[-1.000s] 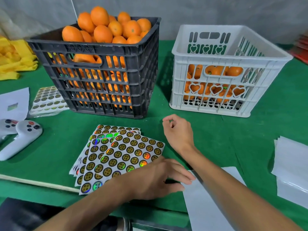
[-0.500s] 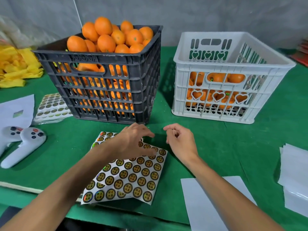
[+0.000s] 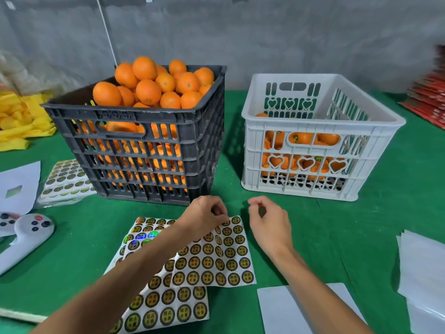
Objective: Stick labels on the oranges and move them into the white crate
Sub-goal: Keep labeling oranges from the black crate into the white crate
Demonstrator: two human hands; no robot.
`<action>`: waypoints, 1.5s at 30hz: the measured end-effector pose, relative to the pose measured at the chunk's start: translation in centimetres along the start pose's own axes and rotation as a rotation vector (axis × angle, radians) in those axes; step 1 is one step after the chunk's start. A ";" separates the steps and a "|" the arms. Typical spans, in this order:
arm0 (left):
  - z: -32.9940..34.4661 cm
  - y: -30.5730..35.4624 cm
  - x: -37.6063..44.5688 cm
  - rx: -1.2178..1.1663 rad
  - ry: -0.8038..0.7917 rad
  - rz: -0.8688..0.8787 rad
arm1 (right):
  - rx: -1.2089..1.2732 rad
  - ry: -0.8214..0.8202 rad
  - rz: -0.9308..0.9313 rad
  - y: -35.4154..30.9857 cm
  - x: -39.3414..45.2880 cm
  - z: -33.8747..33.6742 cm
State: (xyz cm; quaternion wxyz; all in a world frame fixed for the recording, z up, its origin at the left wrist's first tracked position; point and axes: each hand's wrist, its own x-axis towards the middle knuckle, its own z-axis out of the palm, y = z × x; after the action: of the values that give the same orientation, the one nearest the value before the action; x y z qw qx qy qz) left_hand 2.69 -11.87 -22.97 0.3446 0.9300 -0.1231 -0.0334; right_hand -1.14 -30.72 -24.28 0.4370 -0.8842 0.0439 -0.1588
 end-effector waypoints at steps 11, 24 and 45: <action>2.6 1.0 1.0 -0.497 0.503 0.103 | -0.028 -0.218 -0.051 0.8 0.5 -0.5; 2.9 0.0 1.3 -0.261 0.190 0.230 | 0.556 -0.142 0.106 0.9 1.1 -0.7; 3.1 0.4 0.8 -0.126 0.241 0.471 | 0.540 -0.205 0.088 1.6 1.6 -0.8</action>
State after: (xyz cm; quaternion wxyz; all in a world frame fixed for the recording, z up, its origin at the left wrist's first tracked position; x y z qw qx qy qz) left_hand 2.89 -14.31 -25.05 0.4123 0.8496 -0.2920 0.1512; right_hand 0.19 -32.60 -24.69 0.6652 -0.7446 -0.0058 -0.0554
